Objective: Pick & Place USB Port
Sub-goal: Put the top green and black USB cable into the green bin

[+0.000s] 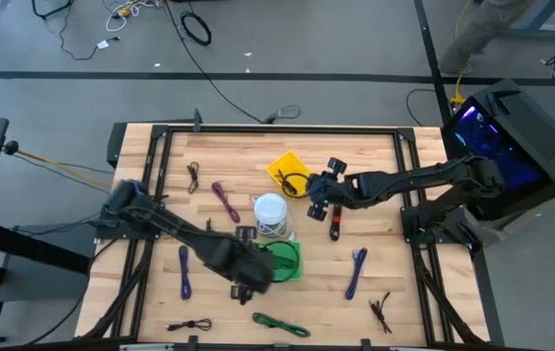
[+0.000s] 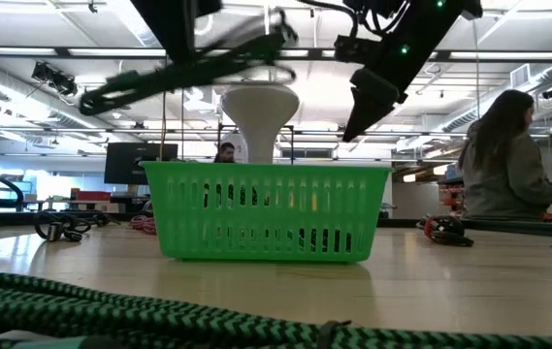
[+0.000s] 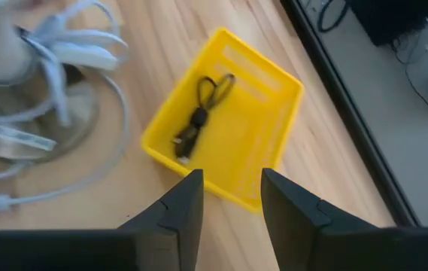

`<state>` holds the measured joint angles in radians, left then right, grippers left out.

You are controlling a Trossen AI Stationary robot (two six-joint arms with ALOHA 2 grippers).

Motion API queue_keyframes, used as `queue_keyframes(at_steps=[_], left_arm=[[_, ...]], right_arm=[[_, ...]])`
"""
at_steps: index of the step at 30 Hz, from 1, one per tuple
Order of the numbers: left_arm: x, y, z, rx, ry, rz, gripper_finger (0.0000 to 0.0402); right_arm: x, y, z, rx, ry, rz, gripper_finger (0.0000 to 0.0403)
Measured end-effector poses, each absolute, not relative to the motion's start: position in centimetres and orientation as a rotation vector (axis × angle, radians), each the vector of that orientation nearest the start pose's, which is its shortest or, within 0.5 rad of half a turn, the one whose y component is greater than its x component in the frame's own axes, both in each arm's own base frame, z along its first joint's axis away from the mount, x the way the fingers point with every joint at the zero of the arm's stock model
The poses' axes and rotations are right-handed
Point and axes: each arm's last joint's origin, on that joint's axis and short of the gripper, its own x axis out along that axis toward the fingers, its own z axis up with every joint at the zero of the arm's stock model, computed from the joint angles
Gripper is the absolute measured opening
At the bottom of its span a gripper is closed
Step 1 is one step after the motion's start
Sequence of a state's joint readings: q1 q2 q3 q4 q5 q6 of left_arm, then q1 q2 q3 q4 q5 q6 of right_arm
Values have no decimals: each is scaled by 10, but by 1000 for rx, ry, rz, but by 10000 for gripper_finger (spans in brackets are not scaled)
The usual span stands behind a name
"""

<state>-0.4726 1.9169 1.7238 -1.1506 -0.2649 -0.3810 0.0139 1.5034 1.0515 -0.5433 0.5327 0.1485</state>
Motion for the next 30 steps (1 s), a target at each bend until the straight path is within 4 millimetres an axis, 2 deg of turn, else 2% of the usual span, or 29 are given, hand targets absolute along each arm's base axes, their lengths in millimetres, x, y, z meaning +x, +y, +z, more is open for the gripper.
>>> queue_keyframes(at_steps=[7, 13, 17, 24, 30], left_arm=[[373, -165, 249, 236, 1436, 108, 0], [389, -163, 242, 243, 1493, 78, 0], [398, -161, 245, 227, 1479, 64, 0], [406, -154, 241, 229, 1514, 45, 0], [413, -148, 224, 201, 1573, 25, 0]], right_arm=[[288, -24, 249, -124, 922, -582, 135], [281, -32, 262, -115, 875, -599, 135], [280, -36, 264, -110, 874, -592, 135], [280, -41, 263, -87, 878, -571, 135], [280, -45, 264, -93, 869, -575, 135]])
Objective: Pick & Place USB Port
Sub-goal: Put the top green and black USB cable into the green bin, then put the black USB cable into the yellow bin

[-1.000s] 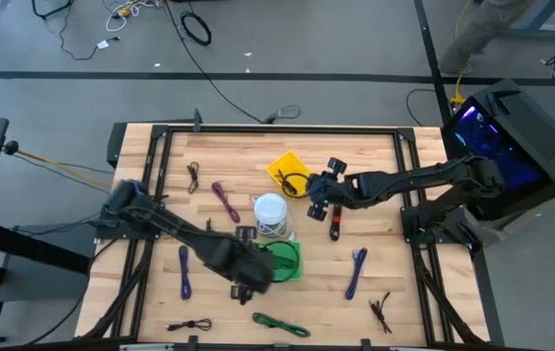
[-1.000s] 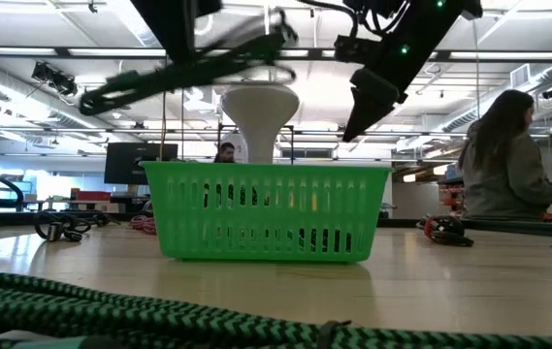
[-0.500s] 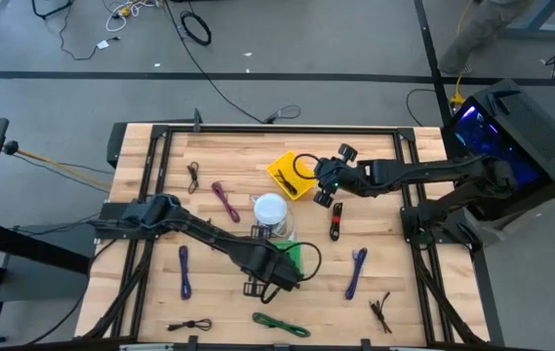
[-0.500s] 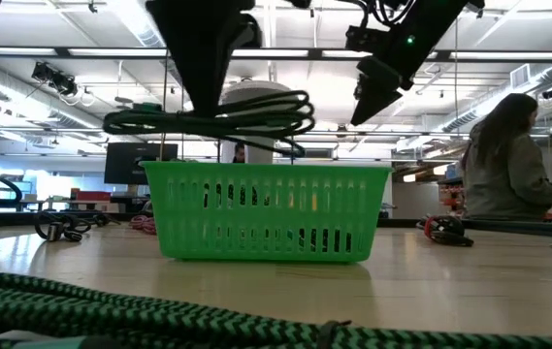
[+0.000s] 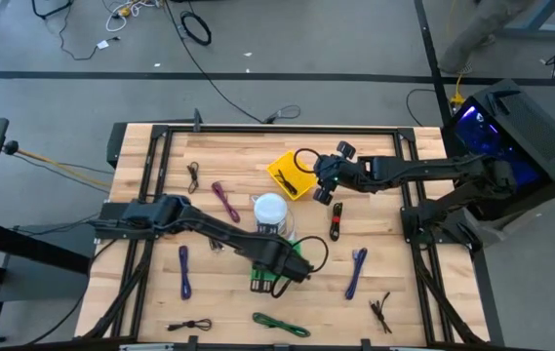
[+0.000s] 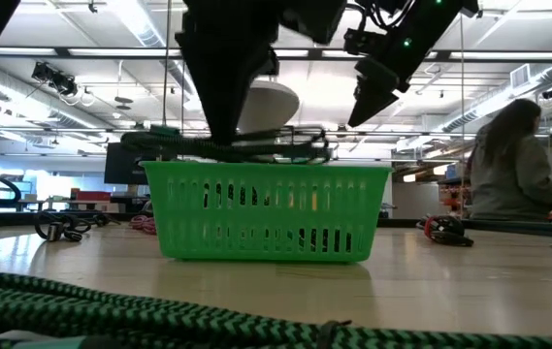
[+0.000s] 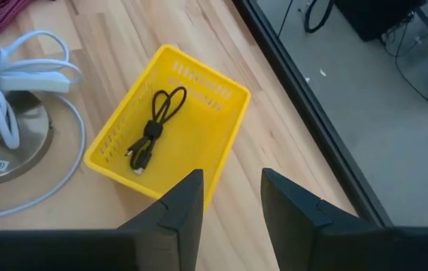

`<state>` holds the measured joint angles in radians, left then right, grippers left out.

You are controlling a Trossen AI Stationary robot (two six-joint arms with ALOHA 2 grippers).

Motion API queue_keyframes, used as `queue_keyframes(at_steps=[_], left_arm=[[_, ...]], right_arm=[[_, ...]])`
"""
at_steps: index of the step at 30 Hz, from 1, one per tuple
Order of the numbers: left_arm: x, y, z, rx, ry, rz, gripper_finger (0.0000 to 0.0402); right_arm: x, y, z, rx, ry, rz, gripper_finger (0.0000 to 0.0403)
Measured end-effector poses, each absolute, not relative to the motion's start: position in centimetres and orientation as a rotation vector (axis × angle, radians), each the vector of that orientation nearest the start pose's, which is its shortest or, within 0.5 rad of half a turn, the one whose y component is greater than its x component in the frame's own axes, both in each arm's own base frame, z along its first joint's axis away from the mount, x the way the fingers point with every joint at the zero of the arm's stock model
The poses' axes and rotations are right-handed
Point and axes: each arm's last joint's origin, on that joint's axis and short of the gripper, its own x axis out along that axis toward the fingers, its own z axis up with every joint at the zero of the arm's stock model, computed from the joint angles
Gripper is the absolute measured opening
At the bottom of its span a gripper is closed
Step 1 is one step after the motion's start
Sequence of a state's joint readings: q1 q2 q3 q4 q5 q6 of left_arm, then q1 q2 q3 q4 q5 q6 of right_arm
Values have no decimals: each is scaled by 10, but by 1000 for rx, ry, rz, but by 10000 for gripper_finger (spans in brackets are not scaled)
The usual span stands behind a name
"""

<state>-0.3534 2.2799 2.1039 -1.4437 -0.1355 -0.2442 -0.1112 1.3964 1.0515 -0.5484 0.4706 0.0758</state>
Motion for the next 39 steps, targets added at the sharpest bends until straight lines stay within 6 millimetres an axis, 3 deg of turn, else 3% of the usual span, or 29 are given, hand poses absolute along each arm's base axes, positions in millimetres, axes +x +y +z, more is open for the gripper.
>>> queue_keyframes(at_steps=[18, 29, 35, 39], left_arm=[[418, -151, 218, 206, 1561, -57, 27], [420, -147, 220, 267, 1523, 15, 107], [410, -138, 247, 389, 1536, 182, 114], [402, -139, 272, 402, 1459, 193, 105]], right_arm=[[283, -47, 266, -96, 845, -560, 135], [283, -47, 266, -93, 846, -552, 135], [283, -47, 264, -89, 844, -553, 135], [278, -46, 250, -82, 884, -557, 135]])
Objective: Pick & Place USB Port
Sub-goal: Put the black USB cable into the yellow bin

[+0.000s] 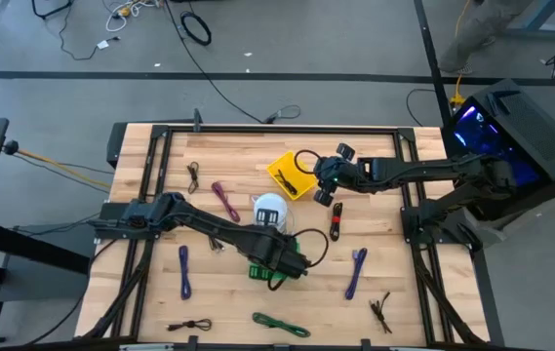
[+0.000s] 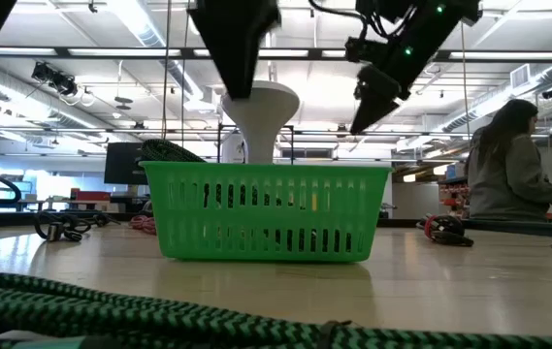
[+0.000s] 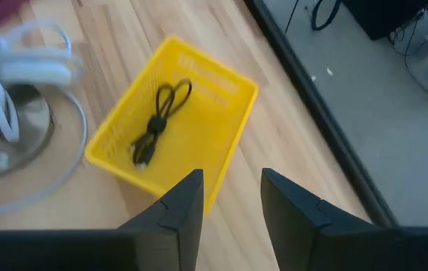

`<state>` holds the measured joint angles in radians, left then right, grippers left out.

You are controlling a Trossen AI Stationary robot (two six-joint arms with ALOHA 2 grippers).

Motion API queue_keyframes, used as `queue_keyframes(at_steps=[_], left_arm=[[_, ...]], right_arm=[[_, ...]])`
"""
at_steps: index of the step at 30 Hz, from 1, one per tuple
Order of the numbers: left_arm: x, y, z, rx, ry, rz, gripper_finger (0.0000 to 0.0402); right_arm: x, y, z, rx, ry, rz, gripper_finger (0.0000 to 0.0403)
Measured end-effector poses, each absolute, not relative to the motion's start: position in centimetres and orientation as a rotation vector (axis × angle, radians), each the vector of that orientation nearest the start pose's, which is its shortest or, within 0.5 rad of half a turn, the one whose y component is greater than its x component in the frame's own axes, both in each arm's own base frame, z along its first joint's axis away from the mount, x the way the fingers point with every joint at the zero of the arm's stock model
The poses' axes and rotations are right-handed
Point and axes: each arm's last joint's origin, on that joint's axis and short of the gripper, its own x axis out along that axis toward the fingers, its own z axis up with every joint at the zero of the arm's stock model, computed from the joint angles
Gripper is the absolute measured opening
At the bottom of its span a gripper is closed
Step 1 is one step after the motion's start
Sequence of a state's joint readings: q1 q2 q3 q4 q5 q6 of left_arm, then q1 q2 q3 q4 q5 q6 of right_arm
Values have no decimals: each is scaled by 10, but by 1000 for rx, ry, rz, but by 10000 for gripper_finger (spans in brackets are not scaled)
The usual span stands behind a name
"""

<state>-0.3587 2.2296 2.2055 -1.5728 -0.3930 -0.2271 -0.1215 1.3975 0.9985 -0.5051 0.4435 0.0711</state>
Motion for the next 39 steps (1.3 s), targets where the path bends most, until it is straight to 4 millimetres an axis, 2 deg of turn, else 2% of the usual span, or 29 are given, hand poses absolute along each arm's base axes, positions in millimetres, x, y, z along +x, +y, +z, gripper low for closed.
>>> queue_keyframes(at_steps=[4, 6, 10, 15, 20, 24, 28, 32, 36, 39], left_arm=[[389, -132, 285, 458, 1423, 253, 99], [383, -122, 293, 433, 1381, 332, 99], [353, -91, 308, 370, 1368, 476, 99], [298, -50, 316, 195, 1329, 654, 99], [243, -11, 312, -1, 1224, 910, 99], [199, 18, 299, -216, 1181, 1066, 98], [167, 36, 273, -368, 1163, 1110, 98], [152, 54, 246, -528, 1066, 1118, 98], [150, 72, 229, -668, 957, 1086, 98], [145, 87, 218, -718, 958, 1130, 99]], right_arm=[[272, -45, 231, -55, 914, -554, 135], [269, -45, 222, -45, 923, -558, 135], [263, -44, 214, -39, 935, -561, 135], [259, -44, 217, -37, 913, -563, 135], [261, -44, 227, -48, 831, -551, 135], [261, -44, 235, -59, 773, -544, 135], [261, -44, 240, -74, 745, -538, 135], [263, -44, 241, -76, 723, -536, 135], [263, -42, 241, -78, 721, -531, 135], [264, -39, 241, -83, 719, -517, 135]])
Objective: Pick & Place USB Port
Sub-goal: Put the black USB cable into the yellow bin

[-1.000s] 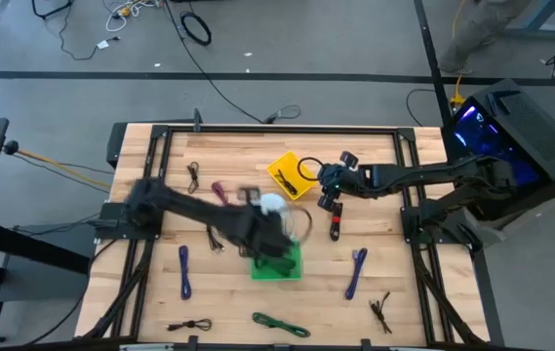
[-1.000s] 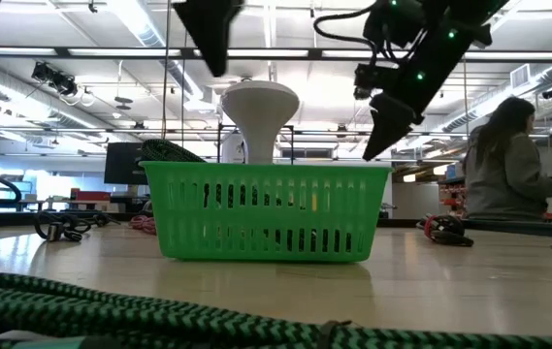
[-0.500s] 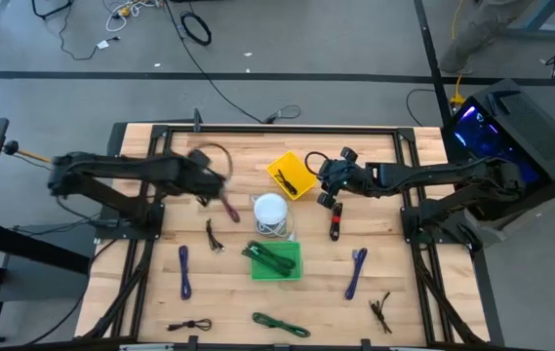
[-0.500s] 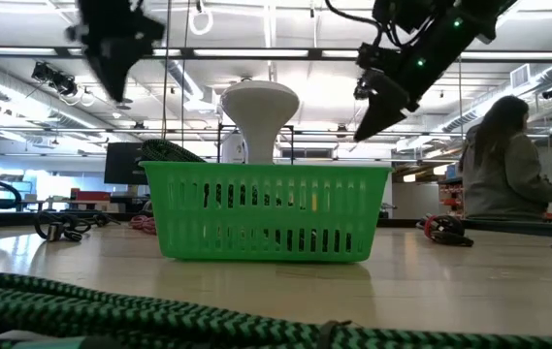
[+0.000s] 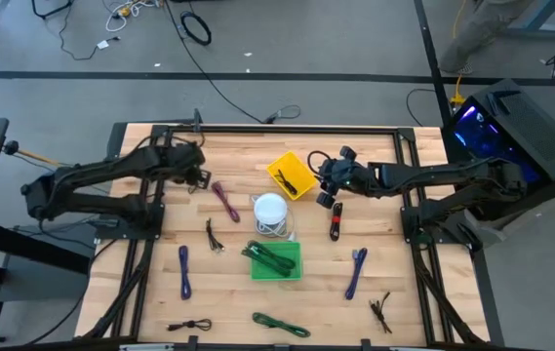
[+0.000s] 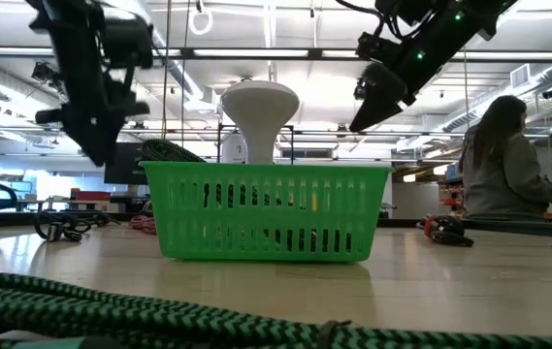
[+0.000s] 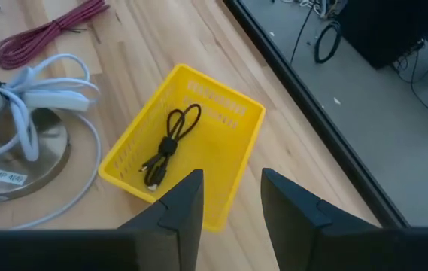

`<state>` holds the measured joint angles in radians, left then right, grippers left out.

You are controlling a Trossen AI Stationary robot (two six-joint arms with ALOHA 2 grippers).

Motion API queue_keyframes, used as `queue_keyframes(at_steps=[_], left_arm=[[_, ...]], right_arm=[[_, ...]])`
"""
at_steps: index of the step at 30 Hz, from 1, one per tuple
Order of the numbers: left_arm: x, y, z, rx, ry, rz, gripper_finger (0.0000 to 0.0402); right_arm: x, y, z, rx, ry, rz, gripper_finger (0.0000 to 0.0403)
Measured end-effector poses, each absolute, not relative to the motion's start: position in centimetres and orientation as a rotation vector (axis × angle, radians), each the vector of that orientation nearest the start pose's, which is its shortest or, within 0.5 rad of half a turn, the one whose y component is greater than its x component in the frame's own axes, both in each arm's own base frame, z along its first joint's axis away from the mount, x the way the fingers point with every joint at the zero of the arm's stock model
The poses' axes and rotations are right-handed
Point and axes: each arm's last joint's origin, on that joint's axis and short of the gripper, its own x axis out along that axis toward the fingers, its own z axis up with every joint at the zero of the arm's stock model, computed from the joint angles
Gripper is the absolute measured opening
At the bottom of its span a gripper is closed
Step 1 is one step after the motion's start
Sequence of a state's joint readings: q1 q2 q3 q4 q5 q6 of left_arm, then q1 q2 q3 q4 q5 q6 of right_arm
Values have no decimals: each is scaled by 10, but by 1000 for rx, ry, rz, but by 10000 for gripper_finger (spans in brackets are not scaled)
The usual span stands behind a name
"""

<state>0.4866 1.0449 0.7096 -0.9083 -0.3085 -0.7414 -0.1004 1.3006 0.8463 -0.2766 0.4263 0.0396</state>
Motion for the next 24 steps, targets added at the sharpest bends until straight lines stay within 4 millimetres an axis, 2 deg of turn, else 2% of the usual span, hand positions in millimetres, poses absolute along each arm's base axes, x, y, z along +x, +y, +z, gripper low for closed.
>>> queue_keyframes(at_steps=[6, 17, 24], left_arm=[[136, 107, 197, -797, 1013, 1156, 103], [144, 121, 173, -899, 1024, 1187, 182], [153, 129, 155, -920, 1064, 1212, 197]], right_arm=[[265, -28, 242, -97, 715, -479, 135], [266, -20, 242, -115, 713, -450, 135], [266, -13, 241, -132, 715, -422, 135]])
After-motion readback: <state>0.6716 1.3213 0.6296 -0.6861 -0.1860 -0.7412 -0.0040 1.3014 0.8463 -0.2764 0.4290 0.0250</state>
